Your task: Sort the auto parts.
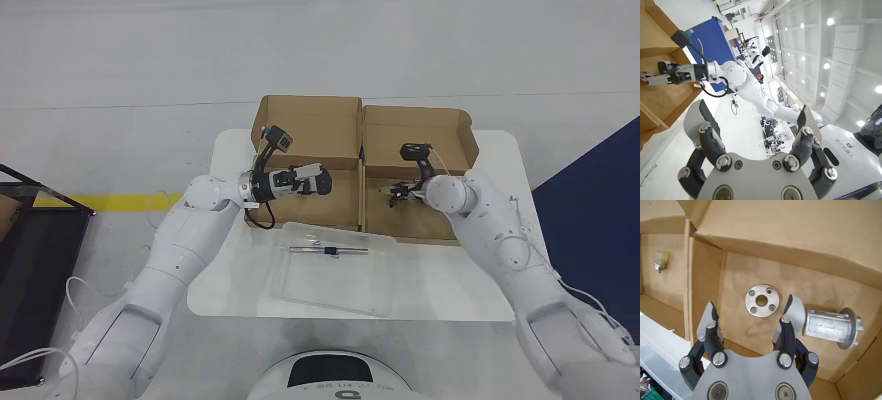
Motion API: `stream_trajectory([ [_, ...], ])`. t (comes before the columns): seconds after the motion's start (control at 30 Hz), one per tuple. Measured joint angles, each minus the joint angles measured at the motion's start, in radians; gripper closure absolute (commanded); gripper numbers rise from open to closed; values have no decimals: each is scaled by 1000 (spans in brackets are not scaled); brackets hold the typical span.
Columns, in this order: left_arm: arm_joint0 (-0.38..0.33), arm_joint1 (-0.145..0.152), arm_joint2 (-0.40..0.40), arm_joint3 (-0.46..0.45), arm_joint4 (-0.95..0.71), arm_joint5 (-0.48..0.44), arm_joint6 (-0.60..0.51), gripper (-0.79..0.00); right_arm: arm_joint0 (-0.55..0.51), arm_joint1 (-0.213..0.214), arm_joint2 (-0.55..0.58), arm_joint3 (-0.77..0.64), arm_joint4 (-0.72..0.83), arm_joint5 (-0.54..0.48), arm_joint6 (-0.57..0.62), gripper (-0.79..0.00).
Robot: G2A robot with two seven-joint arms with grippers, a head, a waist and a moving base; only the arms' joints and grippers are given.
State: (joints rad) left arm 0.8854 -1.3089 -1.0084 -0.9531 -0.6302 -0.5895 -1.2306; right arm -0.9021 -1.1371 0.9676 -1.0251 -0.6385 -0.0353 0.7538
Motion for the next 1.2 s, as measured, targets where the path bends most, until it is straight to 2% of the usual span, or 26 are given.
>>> stream_trajectory([
  [0.13,0,0,0,0,0,0,0,-785,-102,37,93,-128,3,-132,-84,-785],
  [0.37,0,0,0,0,0,0,0,-785,-404,116,370,-420,52,-540,-289,-785],
  [0.5,0,0,0,0,0,0,0,-785,-527,133,479,-510,75,-671,-395,-785],
  [0.67,0,0,0,0,0,0,0,-785,-577,134,537,-539,179,-734,-508,-785],
  [1.1,0,1,2,-4,3,-3,3,-785,-577,134,537,-539,176,-734,-507,-785],
  [1.2,9,17,11,-55,119,-44,62,-785,-577,134,537,-539,176,-734,-507,-785],
])
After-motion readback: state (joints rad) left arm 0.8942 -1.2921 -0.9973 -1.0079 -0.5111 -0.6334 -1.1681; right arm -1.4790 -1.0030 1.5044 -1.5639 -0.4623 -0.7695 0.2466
